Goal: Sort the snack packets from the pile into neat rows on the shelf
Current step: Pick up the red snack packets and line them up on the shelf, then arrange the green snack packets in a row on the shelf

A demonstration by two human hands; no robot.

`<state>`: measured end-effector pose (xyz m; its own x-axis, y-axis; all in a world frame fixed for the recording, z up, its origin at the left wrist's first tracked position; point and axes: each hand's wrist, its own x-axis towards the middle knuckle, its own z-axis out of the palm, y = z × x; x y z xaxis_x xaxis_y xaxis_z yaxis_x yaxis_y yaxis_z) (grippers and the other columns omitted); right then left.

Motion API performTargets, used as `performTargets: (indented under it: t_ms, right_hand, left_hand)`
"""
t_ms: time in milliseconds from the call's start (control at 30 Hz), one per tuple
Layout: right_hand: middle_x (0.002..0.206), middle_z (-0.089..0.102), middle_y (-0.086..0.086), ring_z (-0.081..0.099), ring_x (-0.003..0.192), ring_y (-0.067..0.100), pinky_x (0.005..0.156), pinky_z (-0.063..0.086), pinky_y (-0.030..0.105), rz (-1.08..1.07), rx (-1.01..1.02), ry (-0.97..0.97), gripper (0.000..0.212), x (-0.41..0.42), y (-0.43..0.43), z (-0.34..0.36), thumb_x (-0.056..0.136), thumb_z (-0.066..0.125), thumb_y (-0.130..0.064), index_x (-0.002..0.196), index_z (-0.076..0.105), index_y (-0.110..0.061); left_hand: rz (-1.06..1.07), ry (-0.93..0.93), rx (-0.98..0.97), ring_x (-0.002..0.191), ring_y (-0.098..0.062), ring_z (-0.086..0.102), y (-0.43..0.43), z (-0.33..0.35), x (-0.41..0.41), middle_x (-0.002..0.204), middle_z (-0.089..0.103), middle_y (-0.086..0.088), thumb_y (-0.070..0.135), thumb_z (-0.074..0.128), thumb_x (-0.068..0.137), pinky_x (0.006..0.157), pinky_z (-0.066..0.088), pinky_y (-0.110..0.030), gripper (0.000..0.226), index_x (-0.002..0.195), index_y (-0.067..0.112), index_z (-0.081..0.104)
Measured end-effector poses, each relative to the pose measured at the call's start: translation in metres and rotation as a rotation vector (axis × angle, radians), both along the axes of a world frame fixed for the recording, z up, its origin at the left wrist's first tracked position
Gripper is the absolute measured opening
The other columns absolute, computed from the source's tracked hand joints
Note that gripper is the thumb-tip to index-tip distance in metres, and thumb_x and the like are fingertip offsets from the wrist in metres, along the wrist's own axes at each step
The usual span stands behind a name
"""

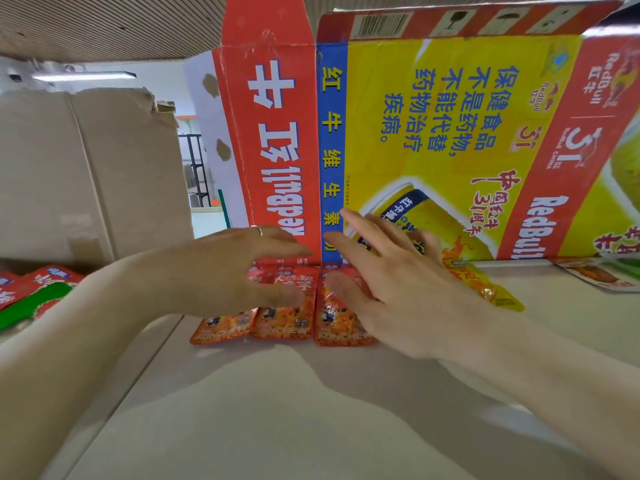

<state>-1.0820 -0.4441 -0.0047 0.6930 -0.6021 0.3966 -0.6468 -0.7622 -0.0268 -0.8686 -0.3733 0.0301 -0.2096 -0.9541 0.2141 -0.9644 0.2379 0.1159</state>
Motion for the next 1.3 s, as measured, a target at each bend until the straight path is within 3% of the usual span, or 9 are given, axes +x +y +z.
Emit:
performTargets:
  t_ms: [133,267,400,600,800,967,1100,1300]
  right_hand:
    - [0.163,-0.004,-0.011,-0.001,0.150,0.015,0.114,0.011,0.057,-0.015,-0.076,-0.097,0.059,0.002,0.003,0.003,0.093,0.014,-0.060,0.149,0.016,-0.039]
    - [0.163,-0.001,-0.011,0.003,0.149,0.014,0.114,0.014,0.058,-0.017,-0.124,-0.188,0.062,0.001,0.007,0.011,0.094,0.017,-0.058,0.153,0.017,-0.036]
    - [0.163,0.013,-0.008,0.013,0.148,0.015,0.113,0.017,0.059,0.029,-0.205,-0.301,0.060,-0.004,0.017,0.022,0.096,0.021,-0.055,0.151,0.024,-0.032]
    - [0.159,0.027,-0.005,0.024,0.145,0.016,0.109,0.021,0.052,0.077,-0.307,-0.439,0.057,-0.012,0.029,0.033,0.098,0.026,-0.052,0.148,0.033,-0.027]
    - [0.159,0.026,-0.003,0.024,0.146,0.021,0.106,0.024,0.059,0.132,-0.317,-0.488,0.060,-0.009,0.050,0.038,0.095,0.031,-0.052,0.148,0.035,-0.025]
    - [0.160,0.025,-0.002,0.022,0.147,0.022,0.106,0.024,0.056,0.184,-0.365,-0.444,0.060,-0.005,0.075,0.040,0.096,0.032,-0.052,0.149,0.034,-0.025]
    - [0.161,0.023,0.000,0.022,0.148,0.022,0.106,0.019,0.052,0.191,-0.426,-0.330,0.062,0.007,0.098,0.043,0.095,0.029,-0.052,0.150,0.033,-0.024]
    - [0.159,0.027,0.000,0.024,0.146,0.021,0.106,0.021,0.055,0.250,-0.354,-0.280,0.060,0.058,0.143,0.035,0.096,0.029,-0.053,0.148,0.034,-0.025]
  left_hand:
    - [0.029,-0.039,-0.203,0.134,0.010,0.029,0.000,0.000,-0.005,0.140,0.033,0.038,0.085,0.033,0.076,0.113,0.032,-0.030,0.072,0.141,0.055,0.037]
    - [0.030,-0.127,-0.467,0.129,-0.007,0.047,0.005,0.002,-0.018,0.141,0.049,0.019,0.070,0.039,0.088,0.103,0.046,-0.043,0.062,0.138,0.036,0.053]
    - [0.050,-0.175,-0.666,0.123,-0.016,0.054,0.011,0.007,-0.031,0.135,0.056,0.008,0.057,0.045,0.094,0.093,0.050,-0.043,0.053,0.131,0.023,0.060]
    - [0.201,-0.155,-0.651,0.126,-0.023,0.052,0.034,0.015,-0.055,0.141,0.052,0.005,0.057,0.038,0.091,0.093,0.050,-0.051,0.058,0.136,0.024,0.053]
    - [0.359,-0.156,-0.606,0.135,-0.019,0.039,0.093,-0.006,-0.069,0.150,0.039,0.009,0.058,0.036,0.095,0.098,0.045,-0.050,0.057,0.145,0.031,0.042]
    - [0.402,-0.096,-0.646,0.132,-0.021,0.041,0.135,-0.010,-0.071,0.148,0.040,0.005,0.055,0.035,0.097,0.098,0.044,-0.055,0.055,0.142,0.026,0.044]
    - [0.408,-0.113,-0.658,0.132,-0.020,0.041,0.162,-0.016,-0.056,0.150,0.038,0.005,0.056,0.035,0.099,0.102,0.042,-0.050,0.053,0.141,0.026,0.043]
    - [0.422,-0.133,-0.659,0.130,-0.026,0.045,0.197,-0.028,-0.004,0.148,0.042,-0.002,0.051,0.038,0.098,0.100,0.042,-0.051,0.050,0.134,0.018,0.052]
